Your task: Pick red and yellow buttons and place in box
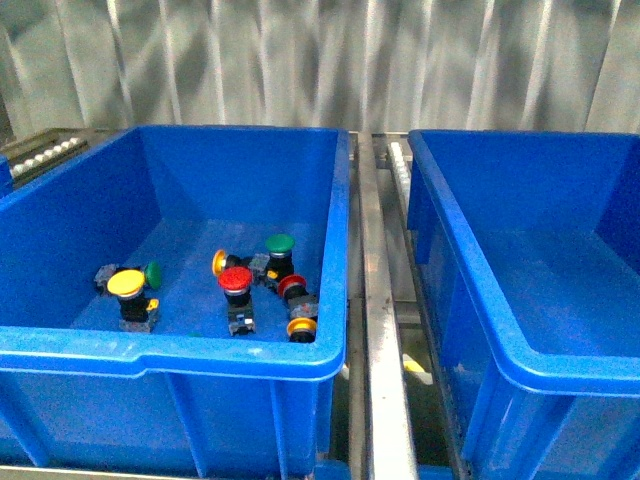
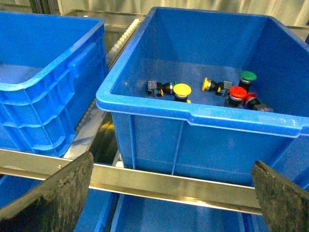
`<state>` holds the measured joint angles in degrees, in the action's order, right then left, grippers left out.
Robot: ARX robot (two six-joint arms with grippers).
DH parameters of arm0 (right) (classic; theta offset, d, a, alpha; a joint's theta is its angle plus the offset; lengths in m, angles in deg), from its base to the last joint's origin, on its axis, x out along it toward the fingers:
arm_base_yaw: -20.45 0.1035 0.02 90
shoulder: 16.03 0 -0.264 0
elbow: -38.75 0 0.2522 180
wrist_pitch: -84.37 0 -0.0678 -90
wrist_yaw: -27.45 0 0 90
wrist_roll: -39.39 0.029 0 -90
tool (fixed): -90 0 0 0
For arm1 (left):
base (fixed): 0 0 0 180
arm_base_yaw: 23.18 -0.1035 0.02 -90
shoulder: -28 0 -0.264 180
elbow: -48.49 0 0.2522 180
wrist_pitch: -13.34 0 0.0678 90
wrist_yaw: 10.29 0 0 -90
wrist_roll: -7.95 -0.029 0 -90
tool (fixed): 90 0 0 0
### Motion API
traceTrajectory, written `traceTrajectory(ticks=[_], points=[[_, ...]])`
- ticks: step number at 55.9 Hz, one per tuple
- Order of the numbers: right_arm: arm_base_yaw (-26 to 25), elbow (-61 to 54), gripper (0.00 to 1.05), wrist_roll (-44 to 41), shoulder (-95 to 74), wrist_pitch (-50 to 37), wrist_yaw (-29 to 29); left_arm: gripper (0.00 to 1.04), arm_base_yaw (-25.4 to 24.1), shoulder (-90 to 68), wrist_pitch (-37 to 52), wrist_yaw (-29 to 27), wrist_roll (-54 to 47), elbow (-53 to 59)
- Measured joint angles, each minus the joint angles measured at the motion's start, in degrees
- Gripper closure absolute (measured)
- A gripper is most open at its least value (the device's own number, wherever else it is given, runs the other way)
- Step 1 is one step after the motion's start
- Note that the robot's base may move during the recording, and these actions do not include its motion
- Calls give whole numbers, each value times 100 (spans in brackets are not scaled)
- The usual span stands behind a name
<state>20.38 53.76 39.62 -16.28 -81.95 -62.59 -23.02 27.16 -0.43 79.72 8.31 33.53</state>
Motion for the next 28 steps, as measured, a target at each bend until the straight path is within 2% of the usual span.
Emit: traceTrajectory(ticks=[28], points=[[0, 0, 7, 0, 0, 0, 0, 8, 0, 0, 0, 0, 0, 0]])
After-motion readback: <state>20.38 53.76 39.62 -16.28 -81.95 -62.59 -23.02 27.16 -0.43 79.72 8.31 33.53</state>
